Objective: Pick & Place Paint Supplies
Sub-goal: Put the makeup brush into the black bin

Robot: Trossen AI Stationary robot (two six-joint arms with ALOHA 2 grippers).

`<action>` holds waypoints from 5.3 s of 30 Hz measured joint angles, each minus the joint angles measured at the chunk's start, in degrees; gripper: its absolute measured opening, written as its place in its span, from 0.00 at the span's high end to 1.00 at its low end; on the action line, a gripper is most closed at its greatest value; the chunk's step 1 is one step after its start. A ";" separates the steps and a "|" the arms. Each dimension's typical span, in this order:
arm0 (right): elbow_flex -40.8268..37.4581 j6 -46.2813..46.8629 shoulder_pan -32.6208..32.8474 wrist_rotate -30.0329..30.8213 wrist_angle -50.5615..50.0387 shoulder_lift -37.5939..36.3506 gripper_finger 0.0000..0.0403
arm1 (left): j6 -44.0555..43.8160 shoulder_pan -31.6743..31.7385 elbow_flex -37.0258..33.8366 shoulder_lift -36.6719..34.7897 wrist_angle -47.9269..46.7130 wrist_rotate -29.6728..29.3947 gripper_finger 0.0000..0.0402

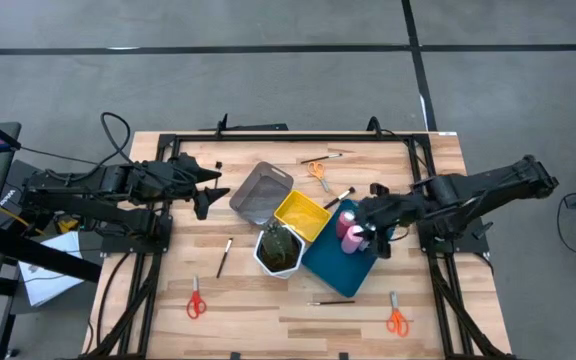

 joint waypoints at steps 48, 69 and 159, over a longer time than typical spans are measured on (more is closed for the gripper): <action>0.82 14.13 -9.75 27.15 3.77 -19.22 0.56 | 9.04 0.71 0.00 -0.02 14.56 -6.63 0.32; 17.59 -11.96 -46.17 1.52 4.81 -10.40 0.56 | 17.40 14.22 -0.05 3.50 33.87 -14.33 0.32; 21.59 -65.75 -68.08 -34.06 -3.37 48.99 0.71 | 22.08 42.40 0.00 9.78 48.85 24.90 0.32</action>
